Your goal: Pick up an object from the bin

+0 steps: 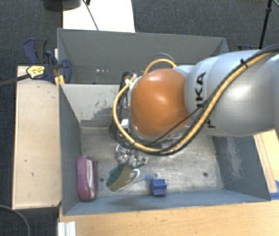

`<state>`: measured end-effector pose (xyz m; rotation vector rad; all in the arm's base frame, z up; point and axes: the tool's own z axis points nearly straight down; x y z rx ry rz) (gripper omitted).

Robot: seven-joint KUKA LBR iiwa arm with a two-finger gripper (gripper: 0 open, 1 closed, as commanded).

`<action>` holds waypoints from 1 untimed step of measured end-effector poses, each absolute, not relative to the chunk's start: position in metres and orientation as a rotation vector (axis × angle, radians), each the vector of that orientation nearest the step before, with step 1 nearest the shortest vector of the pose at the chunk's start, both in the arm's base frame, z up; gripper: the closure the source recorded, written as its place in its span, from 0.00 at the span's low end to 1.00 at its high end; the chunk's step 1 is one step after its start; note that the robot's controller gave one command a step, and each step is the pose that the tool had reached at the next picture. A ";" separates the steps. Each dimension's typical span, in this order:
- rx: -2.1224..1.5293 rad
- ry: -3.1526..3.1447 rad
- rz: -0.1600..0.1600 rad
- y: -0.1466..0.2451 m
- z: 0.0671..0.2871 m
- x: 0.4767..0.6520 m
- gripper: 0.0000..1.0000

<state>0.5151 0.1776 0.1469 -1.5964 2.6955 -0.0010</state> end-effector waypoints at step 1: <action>-1.589 2.703 0.000 0.178 0.156 0.516 1.00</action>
Offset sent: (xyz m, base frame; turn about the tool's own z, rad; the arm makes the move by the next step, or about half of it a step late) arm 0.0000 -0.0001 0.0079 0.0000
